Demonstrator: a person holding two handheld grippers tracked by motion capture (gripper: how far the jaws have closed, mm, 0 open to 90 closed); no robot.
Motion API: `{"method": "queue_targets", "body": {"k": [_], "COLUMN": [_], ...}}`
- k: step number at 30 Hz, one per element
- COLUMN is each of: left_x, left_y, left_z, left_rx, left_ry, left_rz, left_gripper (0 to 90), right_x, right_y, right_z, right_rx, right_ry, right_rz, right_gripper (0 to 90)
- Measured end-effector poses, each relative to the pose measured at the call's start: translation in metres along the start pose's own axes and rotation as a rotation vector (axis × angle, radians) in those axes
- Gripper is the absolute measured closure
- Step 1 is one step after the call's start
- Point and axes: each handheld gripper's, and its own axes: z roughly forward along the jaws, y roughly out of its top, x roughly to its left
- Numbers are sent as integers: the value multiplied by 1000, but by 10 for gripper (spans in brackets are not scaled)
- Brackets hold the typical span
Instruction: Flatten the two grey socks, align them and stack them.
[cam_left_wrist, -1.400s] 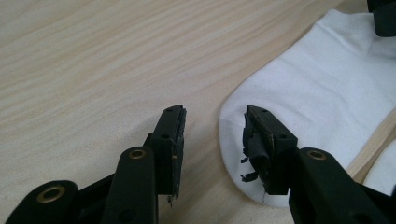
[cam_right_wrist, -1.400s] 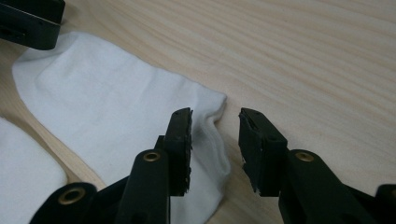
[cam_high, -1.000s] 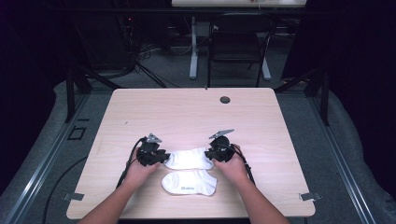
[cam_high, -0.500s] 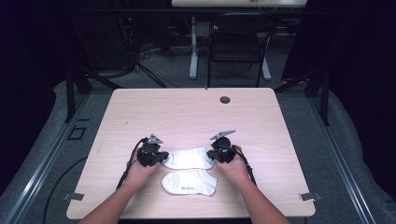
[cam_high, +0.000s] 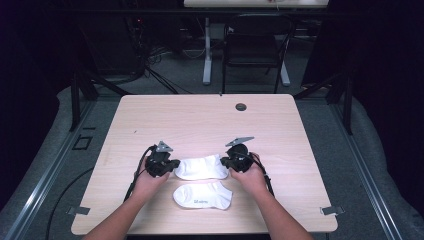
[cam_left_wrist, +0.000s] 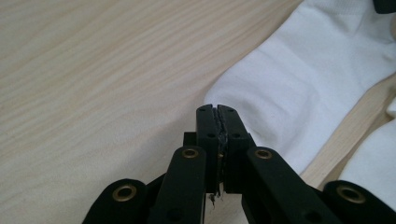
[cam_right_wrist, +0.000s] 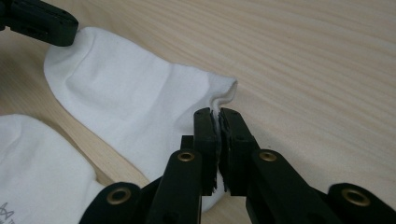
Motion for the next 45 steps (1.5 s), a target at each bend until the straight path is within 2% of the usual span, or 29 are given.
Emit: {"method": "queue_targets", "body": {"k": [4, 10, 18, 28, 32, 38, 45], "left_x": [-3, -7, -13, -26, -32, -38, -47], "left_y": [5, 8, 4, -5, -8, -16, -25], "left_z": [-8, -18, -33, -51, -53, -57, -57], "left_rx": [-26, -33, -35, -37, -27, -20, -9], "left_ry": [0, -15, -42, -77, -86, -107, -124], "left_rz": [7, 18, 30, 50, 67, 72, 77], "left_gripper": [889, 889, 889, 889, 889, 890, 889], "right_x": [3, 7, 16, 30, 36, 43, 50], "right_y": [3, 6, 1, -16, -25, -40, -52], "right_z": [-8, -21, -39, -60, -67, -75, -80], "right_rx": [-26, -46, -65, -77, -72, -75, -80], "right_ry": [8, 16, 40, 63, 70, 78, 91], "right_rz": [-6, -6, -18, -38, -47, -67, -67], "right_gripper": [861, 861, 861, 861, 861, 861, 861]}}
